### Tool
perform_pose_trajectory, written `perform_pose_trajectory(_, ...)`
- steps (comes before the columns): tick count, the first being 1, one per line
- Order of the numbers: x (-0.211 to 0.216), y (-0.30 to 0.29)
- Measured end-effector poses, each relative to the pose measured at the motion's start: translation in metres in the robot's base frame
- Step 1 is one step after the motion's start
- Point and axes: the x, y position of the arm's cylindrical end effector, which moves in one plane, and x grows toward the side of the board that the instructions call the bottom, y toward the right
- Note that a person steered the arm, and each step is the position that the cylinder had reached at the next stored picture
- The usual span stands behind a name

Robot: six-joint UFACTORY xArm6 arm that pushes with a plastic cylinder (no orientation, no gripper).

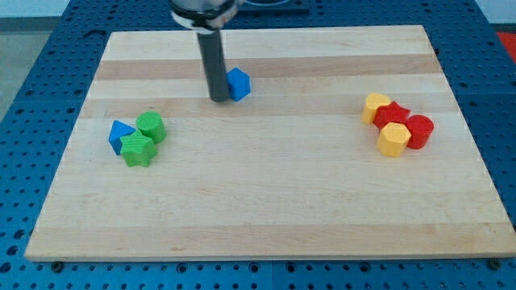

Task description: Push the blue cube down a bit

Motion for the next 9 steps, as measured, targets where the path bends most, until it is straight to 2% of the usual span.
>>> perform_pose_trajectory(2,0.009,0.079)
perform_pose_trajectory(6,0.056,0.073)
perform_pose_trajectory(9,0.059,0.077)
